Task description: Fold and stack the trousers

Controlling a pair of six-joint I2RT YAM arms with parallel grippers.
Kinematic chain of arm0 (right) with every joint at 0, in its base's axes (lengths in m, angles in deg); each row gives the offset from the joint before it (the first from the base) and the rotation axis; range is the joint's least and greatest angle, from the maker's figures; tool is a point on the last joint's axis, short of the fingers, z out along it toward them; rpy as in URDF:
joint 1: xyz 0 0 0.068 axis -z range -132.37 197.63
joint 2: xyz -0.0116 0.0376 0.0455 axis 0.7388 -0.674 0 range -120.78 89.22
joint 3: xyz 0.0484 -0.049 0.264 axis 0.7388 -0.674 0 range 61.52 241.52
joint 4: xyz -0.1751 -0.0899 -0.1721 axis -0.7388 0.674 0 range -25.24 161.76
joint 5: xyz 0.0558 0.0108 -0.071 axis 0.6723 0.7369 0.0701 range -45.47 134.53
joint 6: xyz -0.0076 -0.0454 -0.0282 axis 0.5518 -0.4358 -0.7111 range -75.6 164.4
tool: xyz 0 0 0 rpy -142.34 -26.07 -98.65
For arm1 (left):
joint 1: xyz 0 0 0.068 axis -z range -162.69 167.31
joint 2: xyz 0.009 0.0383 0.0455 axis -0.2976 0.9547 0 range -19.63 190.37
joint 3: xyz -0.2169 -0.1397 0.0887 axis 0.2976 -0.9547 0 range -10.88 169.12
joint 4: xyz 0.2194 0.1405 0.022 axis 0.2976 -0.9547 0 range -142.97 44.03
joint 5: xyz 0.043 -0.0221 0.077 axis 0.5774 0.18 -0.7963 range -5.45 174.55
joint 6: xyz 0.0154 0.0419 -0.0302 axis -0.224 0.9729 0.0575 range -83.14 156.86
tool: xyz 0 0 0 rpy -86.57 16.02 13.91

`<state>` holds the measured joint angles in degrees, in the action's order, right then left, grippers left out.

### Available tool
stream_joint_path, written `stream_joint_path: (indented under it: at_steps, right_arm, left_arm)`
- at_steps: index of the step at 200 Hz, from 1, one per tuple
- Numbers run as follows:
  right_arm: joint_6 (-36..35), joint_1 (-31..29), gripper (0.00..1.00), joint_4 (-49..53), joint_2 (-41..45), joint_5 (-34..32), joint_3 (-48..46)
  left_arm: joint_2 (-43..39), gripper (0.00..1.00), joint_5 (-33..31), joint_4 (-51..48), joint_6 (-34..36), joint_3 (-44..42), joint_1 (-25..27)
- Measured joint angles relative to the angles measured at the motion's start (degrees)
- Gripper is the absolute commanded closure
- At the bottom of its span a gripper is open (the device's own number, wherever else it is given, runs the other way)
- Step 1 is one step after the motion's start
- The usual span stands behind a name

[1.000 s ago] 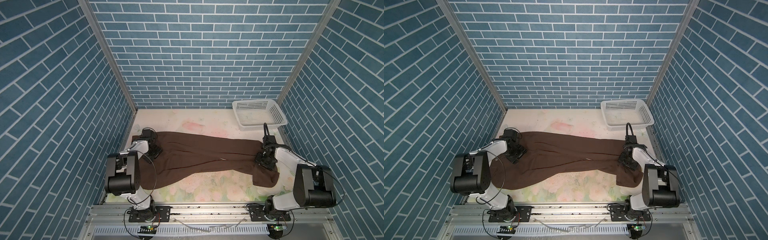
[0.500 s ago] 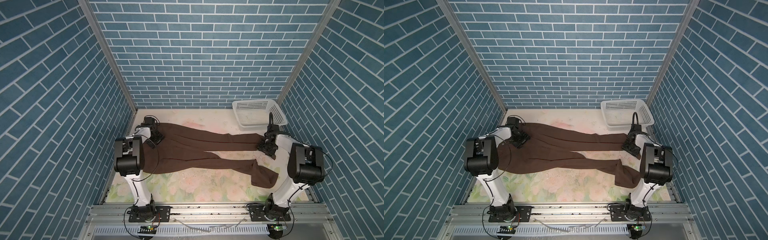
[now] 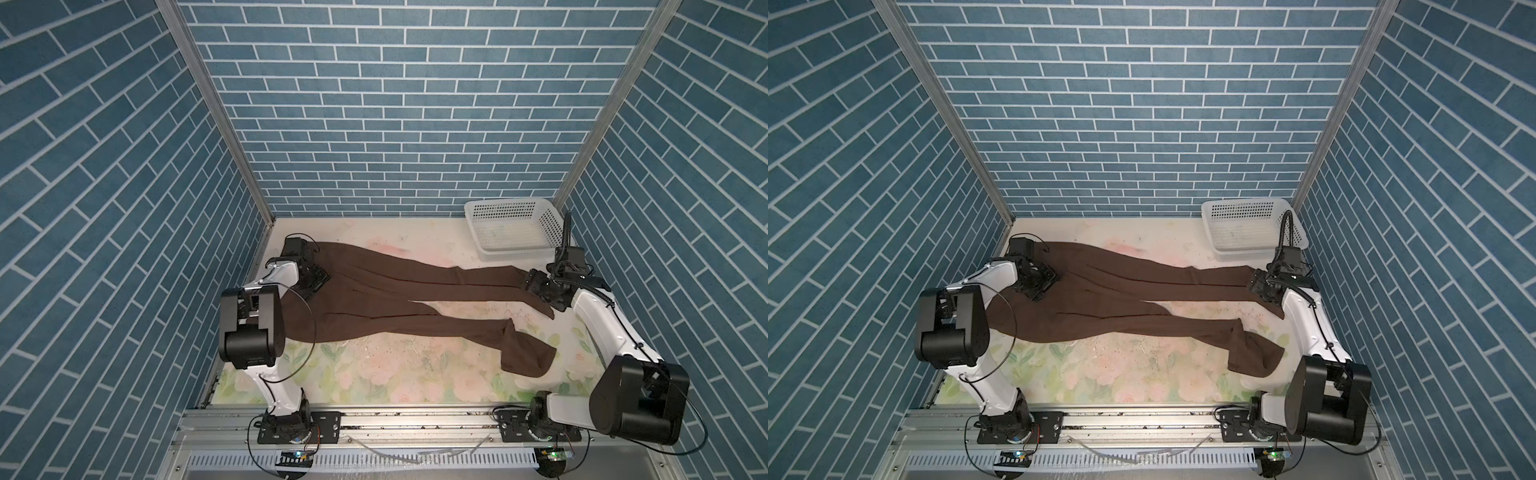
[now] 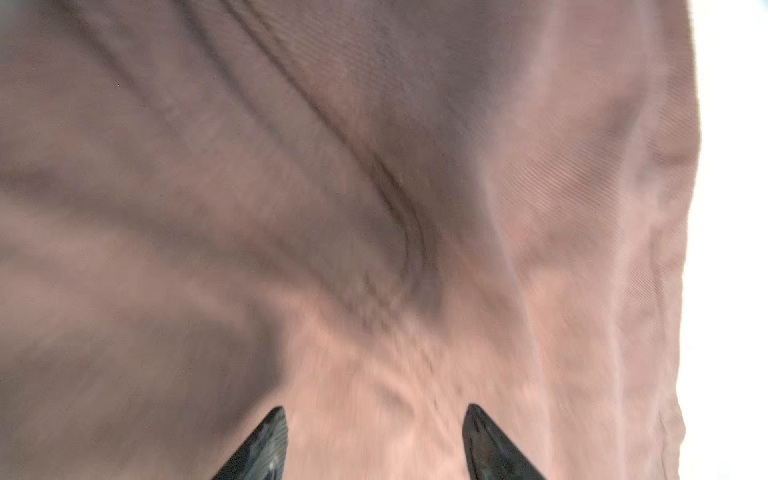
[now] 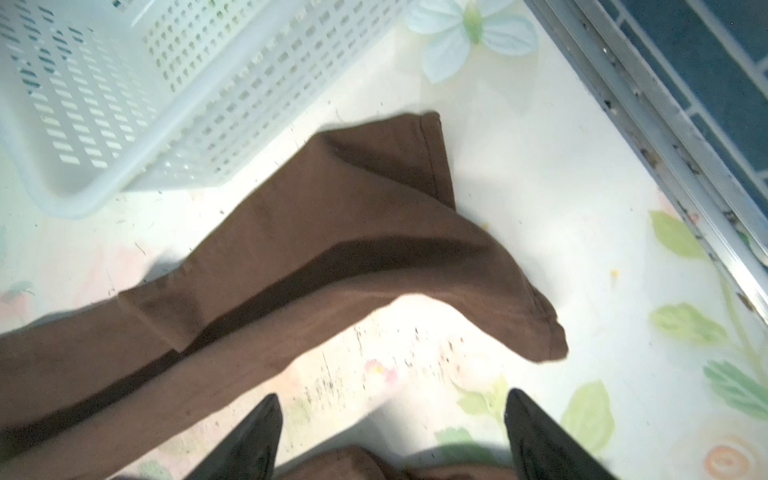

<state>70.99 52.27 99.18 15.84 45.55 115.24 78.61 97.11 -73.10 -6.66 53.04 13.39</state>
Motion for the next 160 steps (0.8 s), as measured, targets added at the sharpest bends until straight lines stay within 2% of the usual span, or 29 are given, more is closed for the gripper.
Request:
stream_joint_path:
  at_steps: [34, 58, 98, 120, 148, 160]
  right_arm:
    - [0.09, -1.51, 0.21, 4.02, 1.27, 0.79, -4.57]
    - [0.09, -4.0, 0.23, 5.62, 1.18, 1.25, -5.2]
    - [0.2, -10.03, 0.31, 5.9, 1.18, 1.4, -7.48]
    - [0.63, -11.19, 0.47, 5.68, 1.05, 1.99, -10.36]
    - [0.35, -11.19, 1.0, 5.88, -0.28, 2.03, -11.87]
    - [-0.15, -11.15, 1.0, 6.51, -1.49, 0.98, -10.71]
  left_arm:
    - [-10.01, 0.3, -1.42, -0.17, 0.28, -5.75, 4.15]
    - [-15.69, 0.28, -1.86, 0.22, -0.26, -12.76, 5.97]
    - [-19.06, 0.28, -2.89, -0.31, -1.25, -21.66, 5.86]
    - [-18.51, 0.28, -2.93, 0.0, -1.51, -23.04, 5.81]
    - [-17.14, 0.28, -3.34, 2.71, -2.38, -24.35, 5.77]
    - [-16.94, 0.28, -3.41, 3.63, -2.97, -24.57, 5.6]
